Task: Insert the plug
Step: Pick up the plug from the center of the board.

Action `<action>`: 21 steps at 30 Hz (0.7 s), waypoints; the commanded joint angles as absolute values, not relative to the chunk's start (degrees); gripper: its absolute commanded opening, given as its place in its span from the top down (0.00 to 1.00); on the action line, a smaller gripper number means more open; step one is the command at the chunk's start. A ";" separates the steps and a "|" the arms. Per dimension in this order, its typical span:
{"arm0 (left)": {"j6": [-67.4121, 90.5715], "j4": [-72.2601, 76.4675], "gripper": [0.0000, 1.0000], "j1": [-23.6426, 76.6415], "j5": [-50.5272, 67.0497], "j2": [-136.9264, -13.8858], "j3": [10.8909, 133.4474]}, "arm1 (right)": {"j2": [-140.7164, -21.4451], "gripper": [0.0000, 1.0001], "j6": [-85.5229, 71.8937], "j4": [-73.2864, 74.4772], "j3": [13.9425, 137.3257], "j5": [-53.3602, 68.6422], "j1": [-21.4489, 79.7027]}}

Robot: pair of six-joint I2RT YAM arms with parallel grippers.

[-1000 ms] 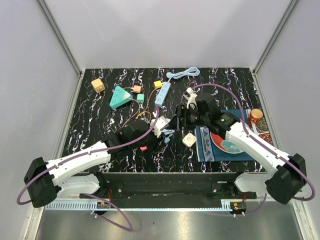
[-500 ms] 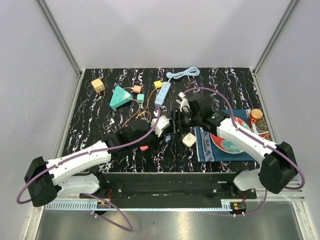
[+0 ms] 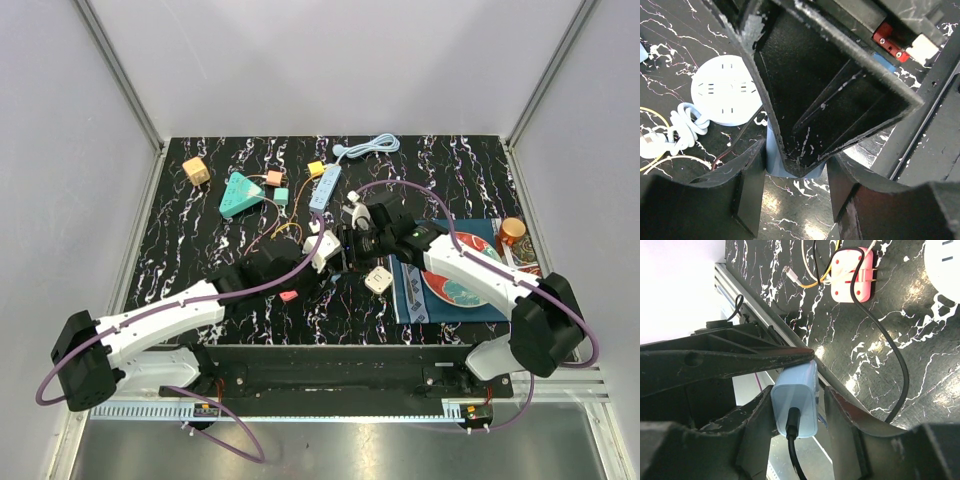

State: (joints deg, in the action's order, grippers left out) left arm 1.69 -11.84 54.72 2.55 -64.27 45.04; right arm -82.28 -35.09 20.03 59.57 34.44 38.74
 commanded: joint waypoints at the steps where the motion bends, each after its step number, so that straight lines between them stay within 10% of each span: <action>1: 0.97 -6.77 0.85 55.02 1.32 -64.77 47.73 | -82.71 0.53 -35.77 17.05 61.17 37.18 39.38; 9: 2.98 -7.20 0.53 55.02 -3.60 -63.55 45.97 | -81.48 0.93 -33.23 17.66 62.22 34.20 39.29; 17: 5.27 -12.92 0.10 54.93 -12.47 -57.67 47.29 | -82.27 1.00 -27.34 23.73 65.83 21.20 39.02; 21: 8.86 -11.52 0.05 54.41 -17.13 -54.23 45.00 | -81.83 1.00 -26.63 23.64 66.36 14.96 38.94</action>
State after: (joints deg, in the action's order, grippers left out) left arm 4.99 -14.09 54.96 -9.63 -58.15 45.01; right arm -82.91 -29.23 23.07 63.51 23.22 38.89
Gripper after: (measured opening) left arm 0.933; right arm 0.378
